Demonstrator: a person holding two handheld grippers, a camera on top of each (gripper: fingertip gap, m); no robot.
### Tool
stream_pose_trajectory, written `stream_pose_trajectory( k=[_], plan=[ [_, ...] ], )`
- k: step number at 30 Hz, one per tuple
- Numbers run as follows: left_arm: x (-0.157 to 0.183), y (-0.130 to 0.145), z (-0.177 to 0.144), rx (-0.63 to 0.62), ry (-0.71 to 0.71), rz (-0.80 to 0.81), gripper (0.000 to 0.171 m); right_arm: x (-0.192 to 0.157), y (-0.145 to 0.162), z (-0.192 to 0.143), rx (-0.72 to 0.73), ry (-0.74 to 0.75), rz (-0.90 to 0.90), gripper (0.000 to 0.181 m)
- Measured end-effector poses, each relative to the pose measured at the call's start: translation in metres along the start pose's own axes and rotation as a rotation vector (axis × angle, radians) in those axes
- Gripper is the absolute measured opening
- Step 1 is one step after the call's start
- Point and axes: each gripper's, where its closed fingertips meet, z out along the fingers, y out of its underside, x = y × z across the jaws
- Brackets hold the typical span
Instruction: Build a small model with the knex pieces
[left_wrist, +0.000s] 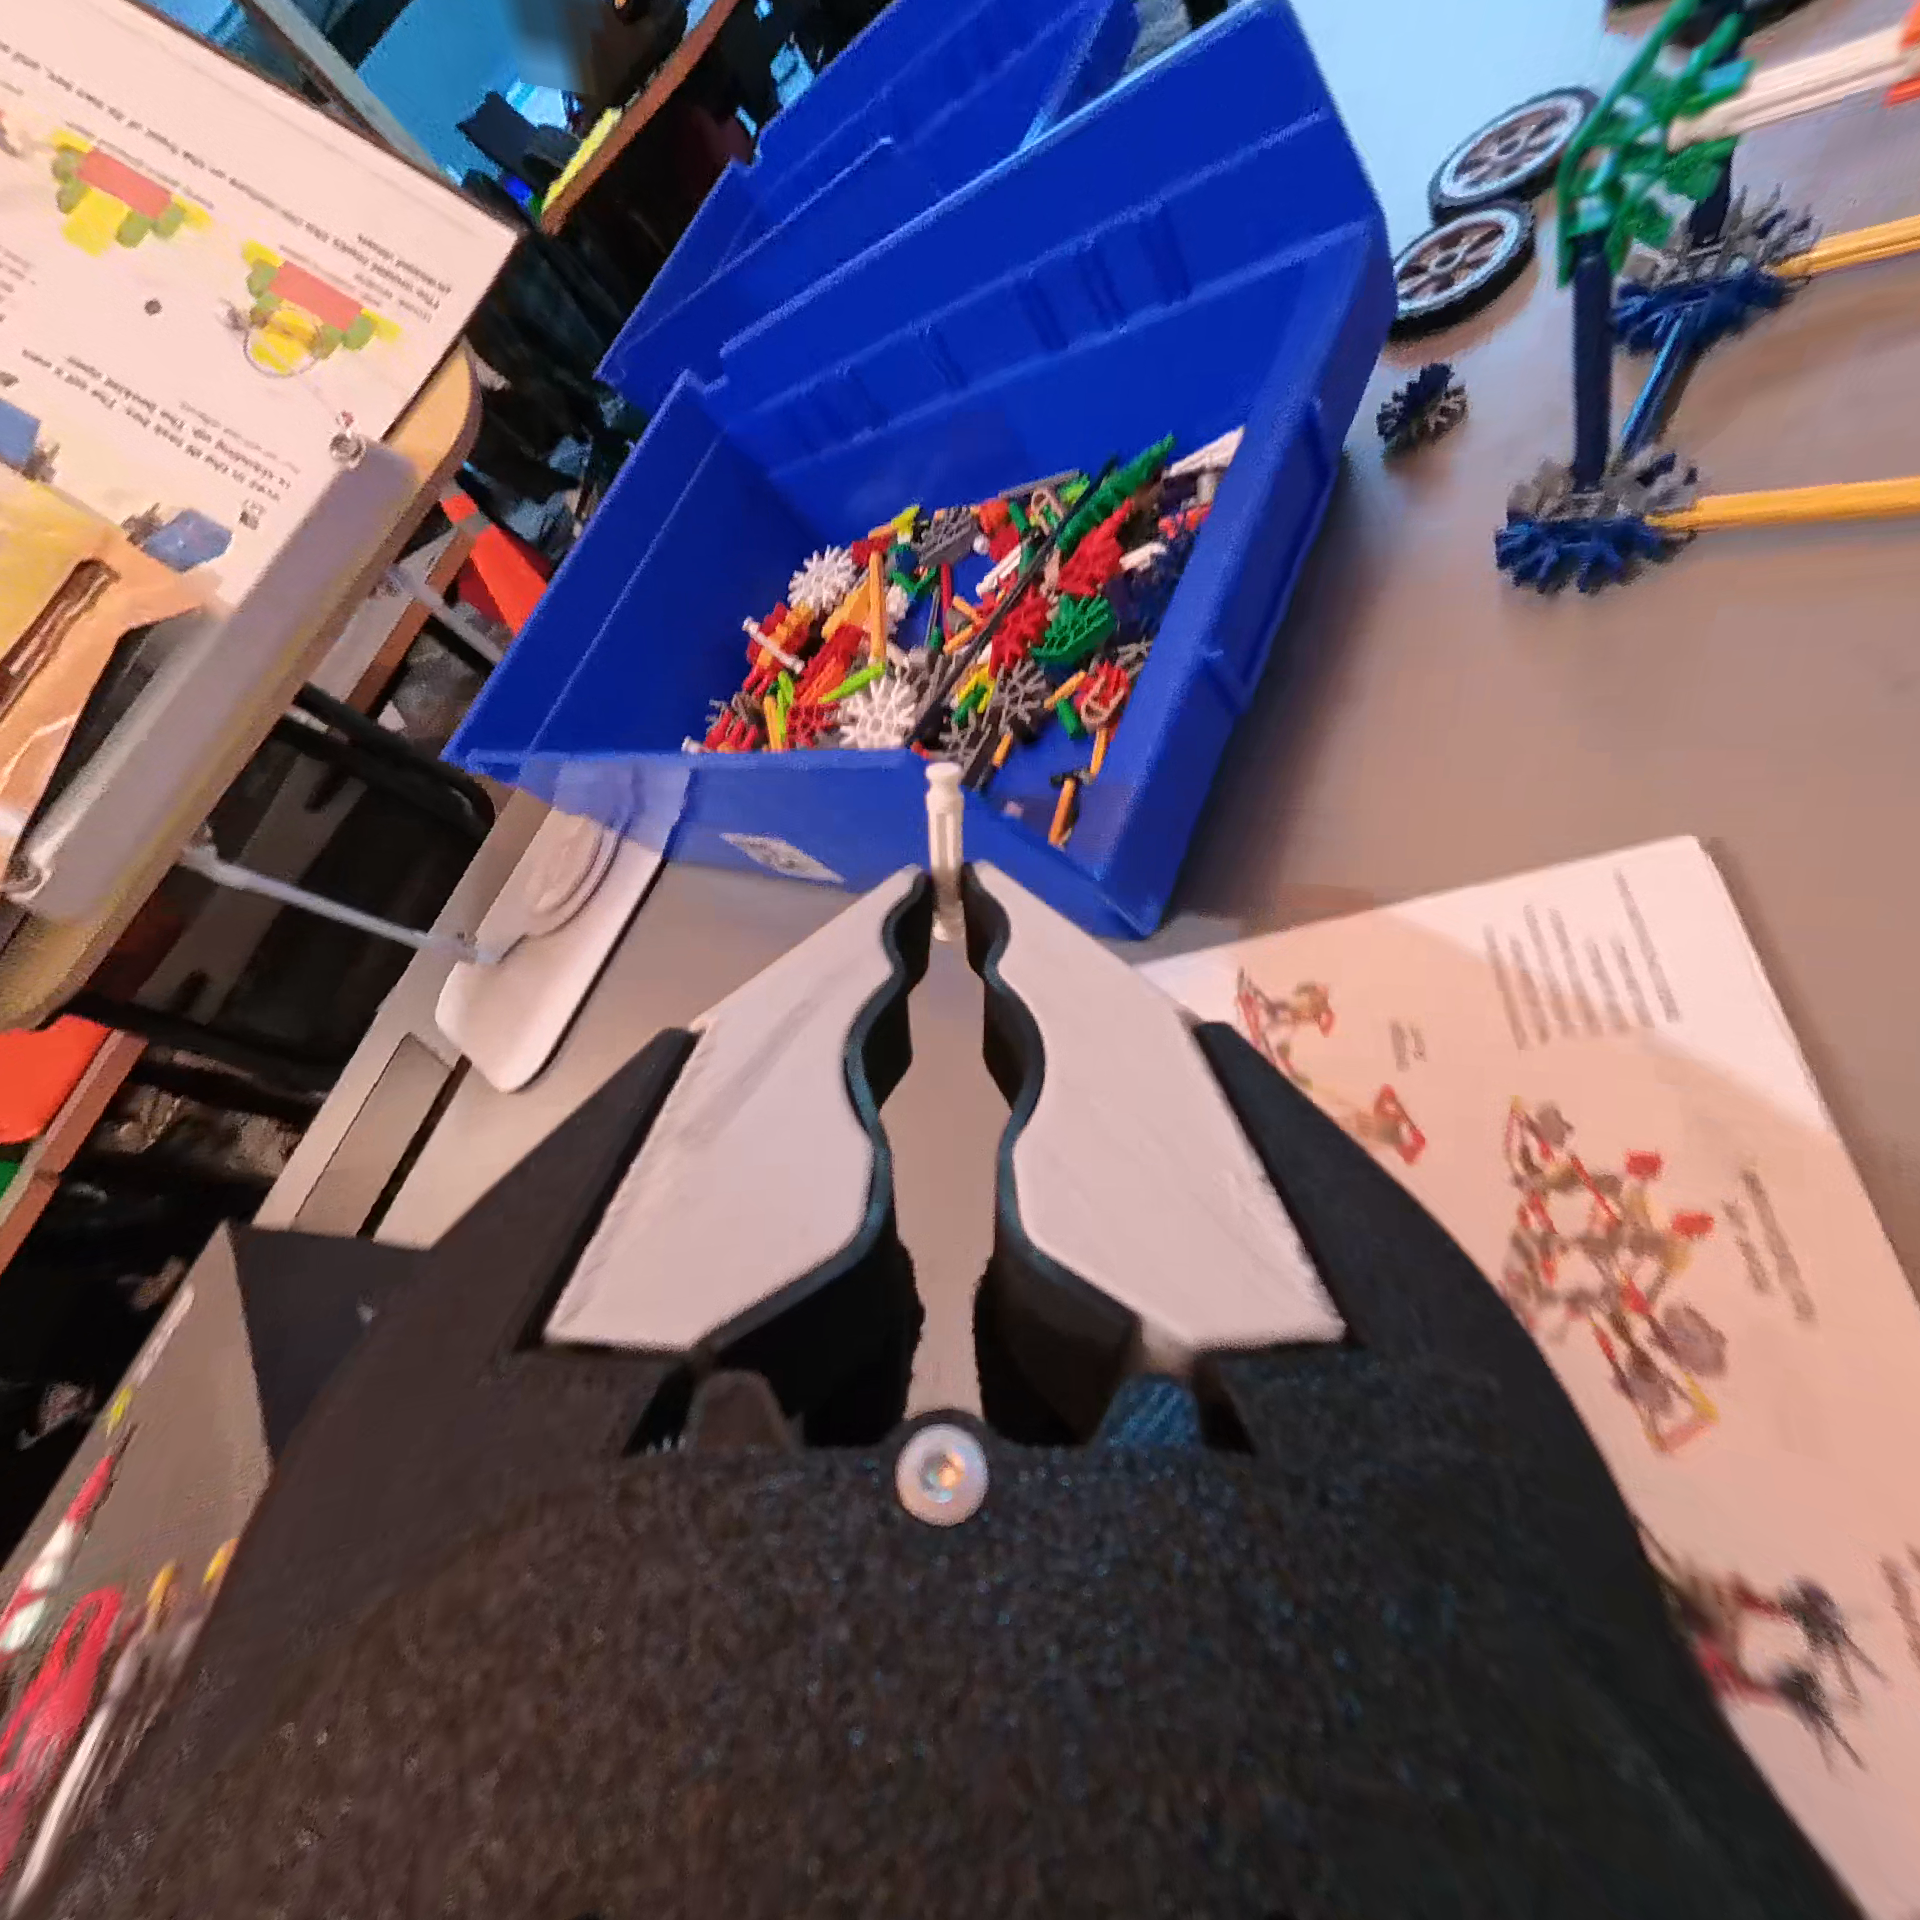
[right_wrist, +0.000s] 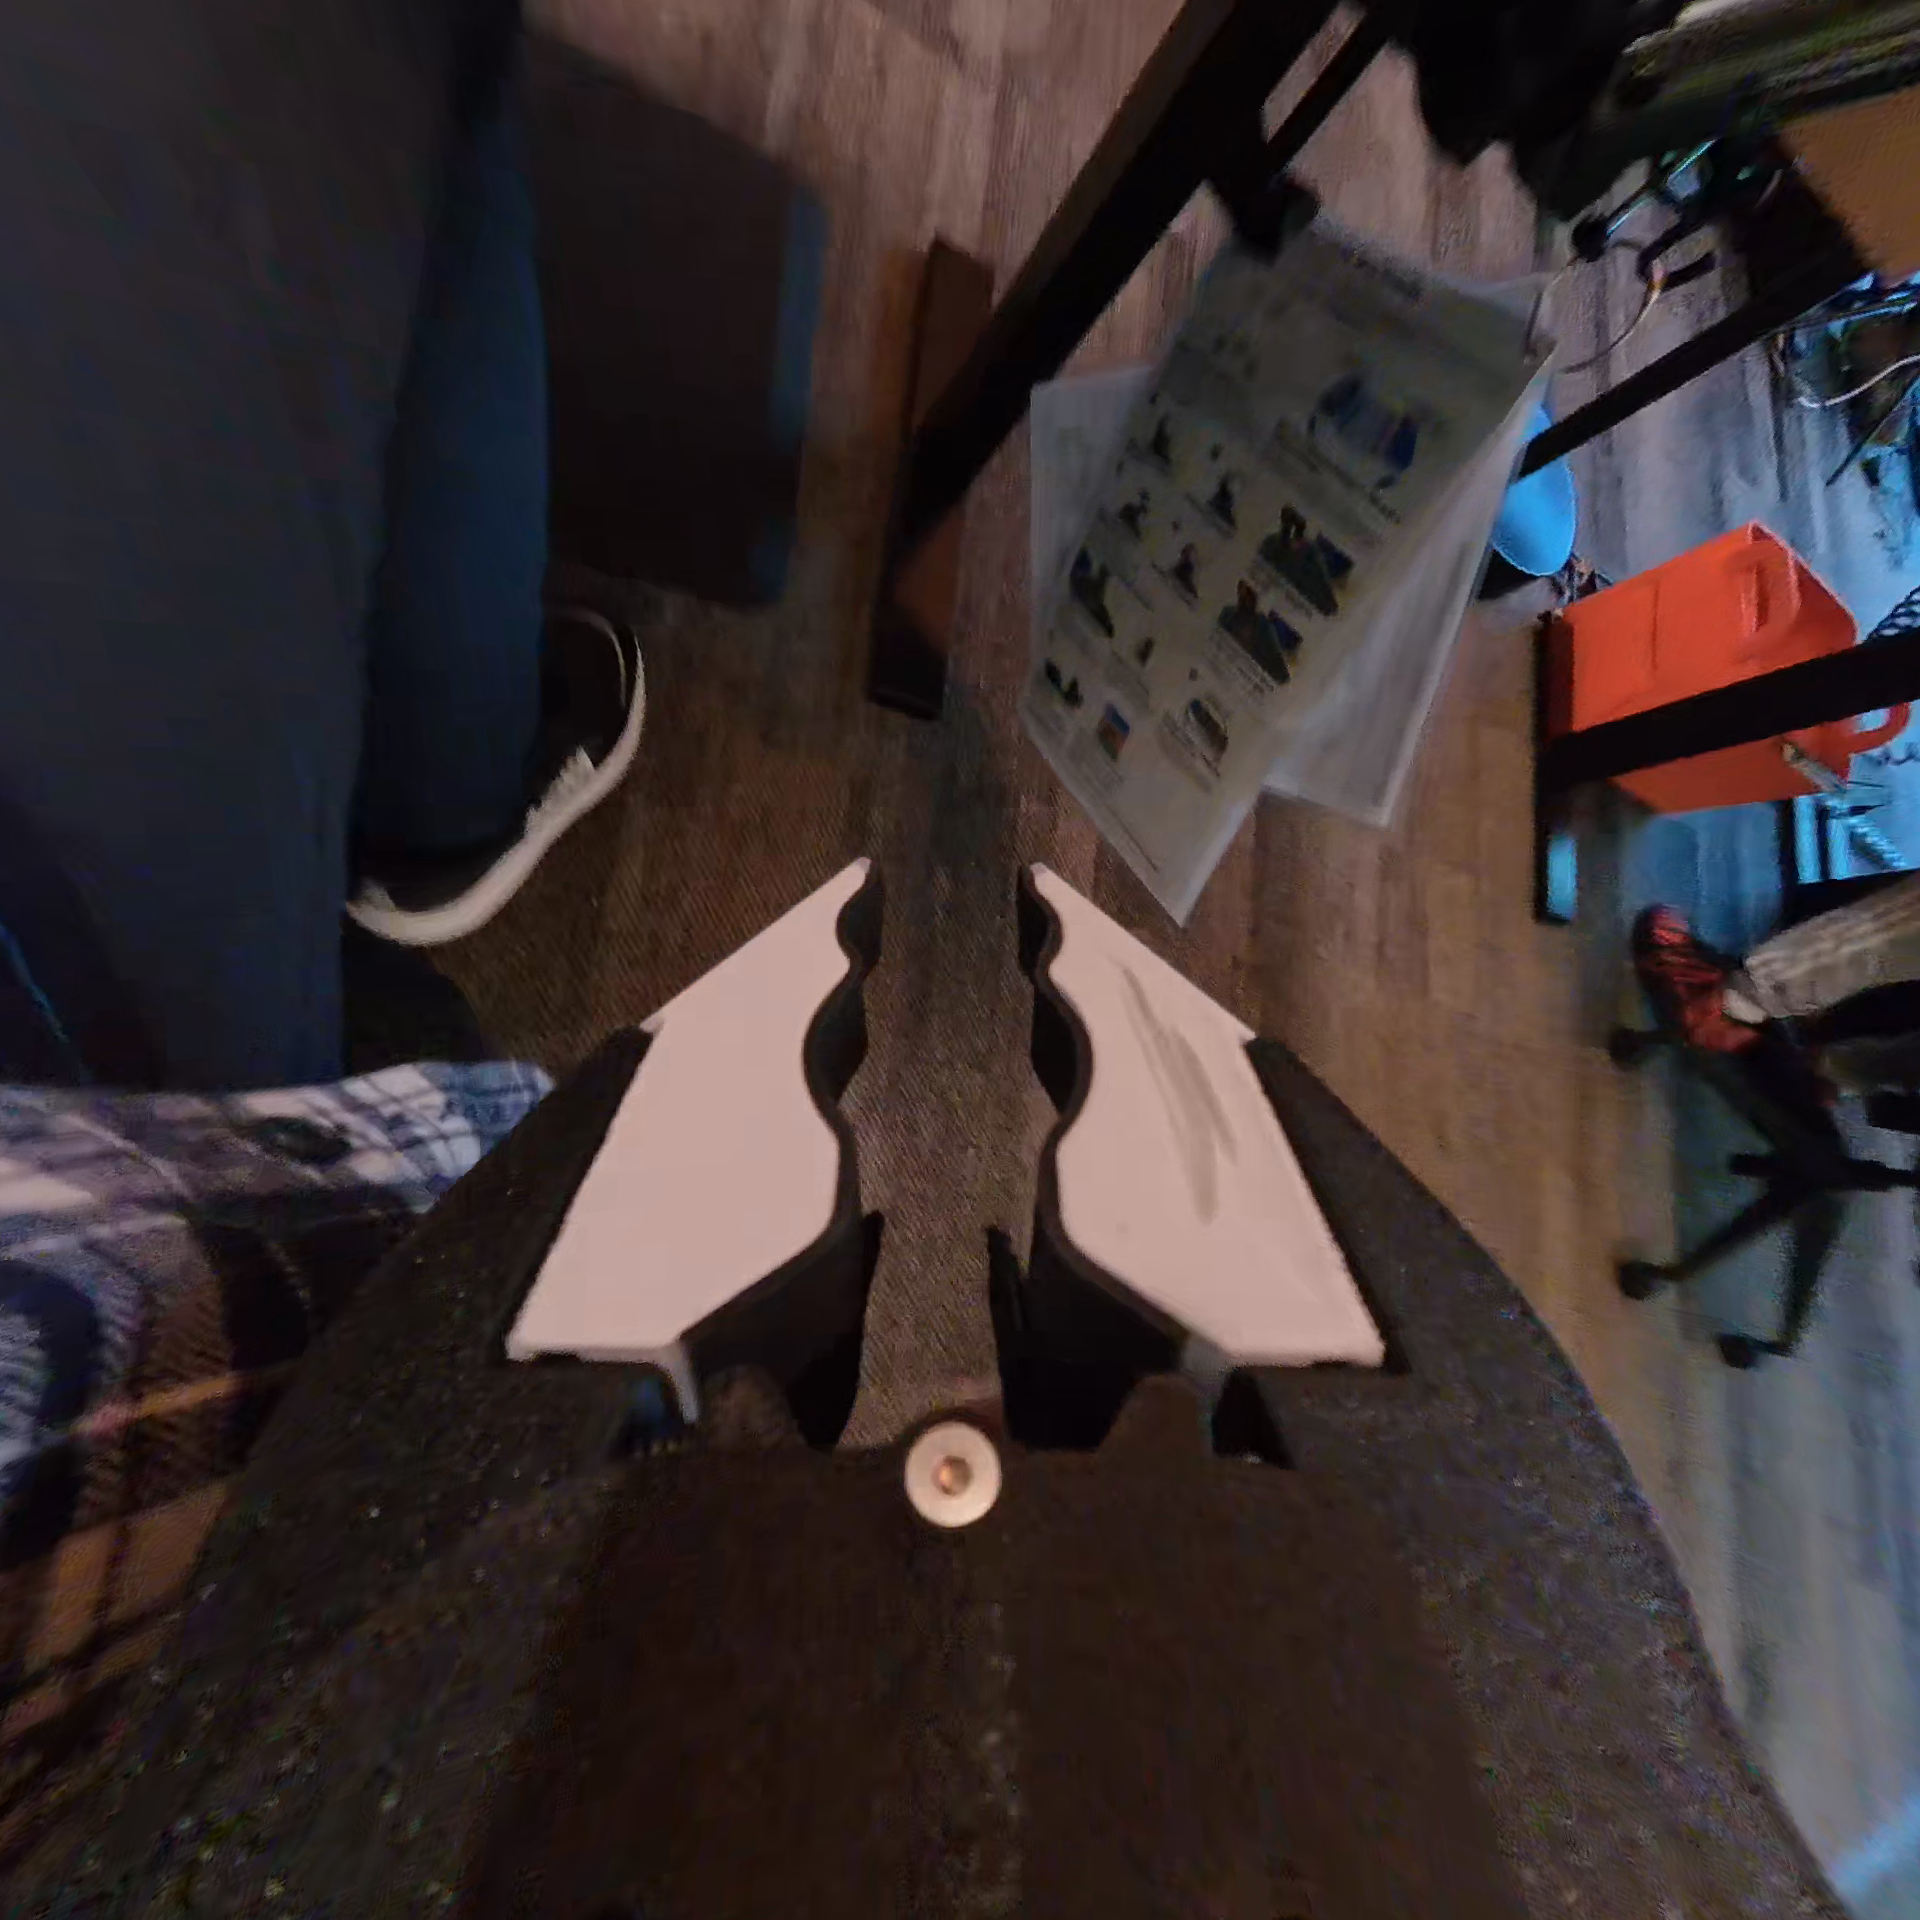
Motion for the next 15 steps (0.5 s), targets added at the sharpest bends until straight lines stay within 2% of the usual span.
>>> stream_pose_trajectory(
  k=[3,7,9,12,15],
  plan=[
    [0.002,-0.003,0.015,0.048,-0.043,0.031,0.003,-0.005,0.022,0.01,-0.097,0.001,-0.05,0.022],
    [0.008,-0.008,0.013,0.095,-0.062,0.021,0.003,-0.002,0.062,0.027,-0.294,-0.042,0.066,0.023],
    [-0.01,-0.018,0.004,0.162,-0.14,0.018,0.002,-0.011,0.076,0.033,-0.365,-0.085,0.057,0.022],
    [-0.025,0.006,0.011,0.128,-0.147,-0.122,0.003,-0.013,0.094,0.033,-0.47,-0.125,0.056,0.022],
    [-0.028,0.013,0.015,0.128,-0.128,-0.185,0.003,-0.012,0.105,0.026,-0.508,-0.143,0.077,0.015]
  ],
)
